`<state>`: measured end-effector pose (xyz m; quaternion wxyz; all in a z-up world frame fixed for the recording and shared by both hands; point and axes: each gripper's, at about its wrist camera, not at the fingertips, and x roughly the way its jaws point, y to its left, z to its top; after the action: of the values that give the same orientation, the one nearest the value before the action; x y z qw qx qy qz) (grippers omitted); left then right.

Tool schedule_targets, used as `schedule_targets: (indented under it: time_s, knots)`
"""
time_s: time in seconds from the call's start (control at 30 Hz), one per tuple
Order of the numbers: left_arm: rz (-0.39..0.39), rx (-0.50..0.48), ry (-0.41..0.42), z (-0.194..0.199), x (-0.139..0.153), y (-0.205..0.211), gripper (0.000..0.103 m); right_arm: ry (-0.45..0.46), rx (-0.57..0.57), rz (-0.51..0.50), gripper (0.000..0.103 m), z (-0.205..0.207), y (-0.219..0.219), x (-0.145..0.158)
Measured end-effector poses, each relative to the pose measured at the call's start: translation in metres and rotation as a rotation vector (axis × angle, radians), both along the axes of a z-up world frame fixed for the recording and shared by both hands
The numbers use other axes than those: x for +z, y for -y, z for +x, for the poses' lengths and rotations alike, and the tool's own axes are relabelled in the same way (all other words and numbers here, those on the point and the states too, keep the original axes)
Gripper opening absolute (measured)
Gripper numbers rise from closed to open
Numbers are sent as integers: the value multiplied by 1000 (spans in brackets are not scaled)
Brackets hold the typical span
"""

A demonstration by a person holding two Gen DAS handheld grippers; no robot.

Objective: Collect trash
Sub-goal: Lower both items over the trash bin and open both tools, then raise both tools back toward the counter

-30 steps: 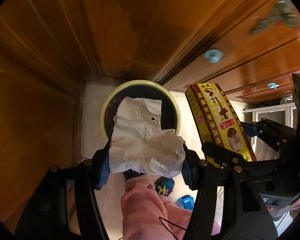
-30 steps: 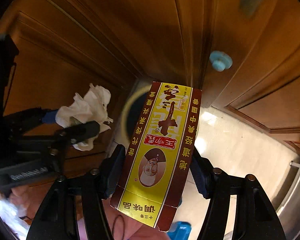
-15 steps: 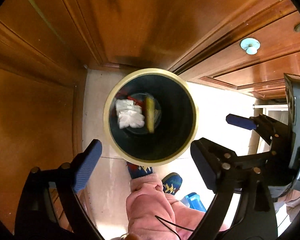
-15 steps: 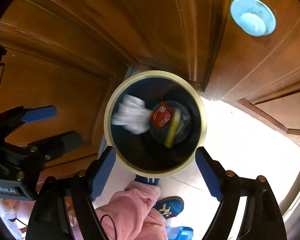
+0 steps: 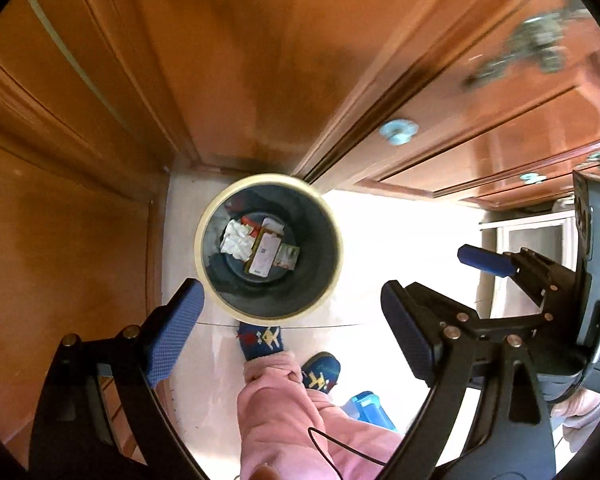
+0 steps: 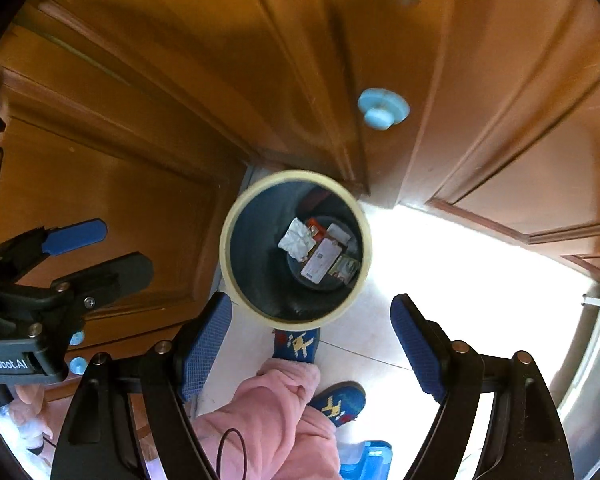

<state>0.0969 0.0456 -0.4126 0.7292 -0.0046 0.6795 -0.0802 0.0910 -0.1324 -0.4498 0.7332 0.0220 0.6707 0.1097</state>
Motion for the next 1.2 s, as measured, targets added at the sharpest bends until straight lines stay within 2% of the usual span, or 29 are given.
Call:
schedule_targets:
  time_s: [0.17, 0.37, 0.63, 0.73, 0.87, 1.0, 1.13, 1.2]
  knots:
    - [-19, -7, 62, -10, 81, 19, 88, 47, -53, -21, 83, -16, 14, 66]
    - [-89, 12, 161, -18, 191, 29, 88, 120, -84, -14, 83, -34, 27, 166]
    - [-79, 37, 348, -10, 327, 27, 88, 277, -87, 16, 86, -41, 33, 304]
    - [-70, 36, 426, -1, 369, 25, 88, 353, -82, 32, 86, -38, 33, 353]
    - [-61, 9, 496, 15, 415, 26, 88, 457, -68, 29, 86, -30, 27, 409]
    - [-10, -9, 548, 37, 450, 27, 88, 561, -67, 14, 86, -13, 20, 468]
    - [35, -30, 590, 70, 473, 27, 88, 639, -87, -9, 86, 15, 10, 508]
    - [44, -36, 597, 88, 474, 24, 88, 658, -88, 1, 86, 34, 4, 528]
